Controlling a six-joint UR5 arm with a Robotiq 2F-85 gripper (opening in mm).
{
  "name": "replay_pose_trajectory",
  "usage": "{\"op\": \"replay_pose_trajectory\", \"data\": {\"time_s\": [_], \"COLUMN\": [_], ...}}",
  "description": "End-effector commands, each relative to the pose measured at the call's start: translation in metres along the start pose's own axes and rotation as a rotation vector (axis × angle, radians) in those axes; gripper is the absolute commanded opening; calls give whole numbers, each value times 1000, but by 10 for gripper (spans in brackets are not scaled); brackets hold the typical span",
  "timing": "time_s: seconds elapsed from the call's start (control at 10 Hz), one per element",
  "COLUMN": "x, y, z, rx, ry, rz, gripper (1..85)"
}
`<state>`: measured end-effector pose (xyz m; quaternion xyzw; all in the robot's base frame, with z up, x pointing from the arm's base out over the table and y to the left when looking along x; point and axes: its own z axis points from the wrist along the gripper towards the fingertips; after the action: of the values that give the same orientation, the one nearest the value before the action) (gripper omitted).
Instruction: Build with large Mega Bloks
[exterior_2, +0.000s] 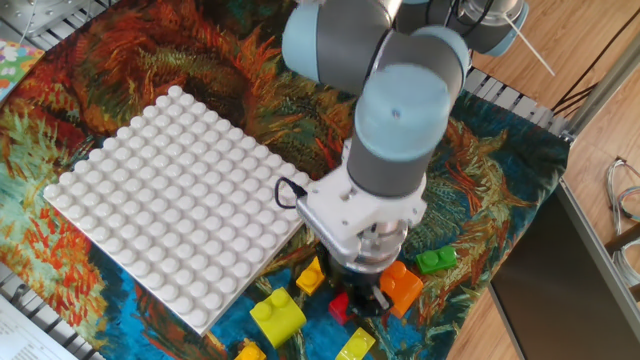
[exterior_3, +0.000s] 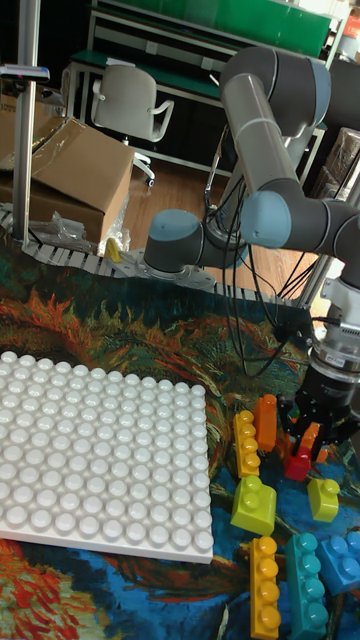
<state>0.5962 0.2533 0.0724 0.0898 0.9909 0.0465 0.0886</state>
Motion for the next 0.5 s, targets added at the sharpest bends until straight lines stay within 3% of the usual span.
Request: {"op": "replay_pose_trajectory", "data": {"time_s": [0.0,0.2,0.4], "x": [4,14,16], "y": [4,-1,-7], "z": [-20,-20,-20], "rx": [-49,-31,-8], "ry": [14,54,62], "rz": [-115,-121,-169], "gripper": [13,13,13]}}
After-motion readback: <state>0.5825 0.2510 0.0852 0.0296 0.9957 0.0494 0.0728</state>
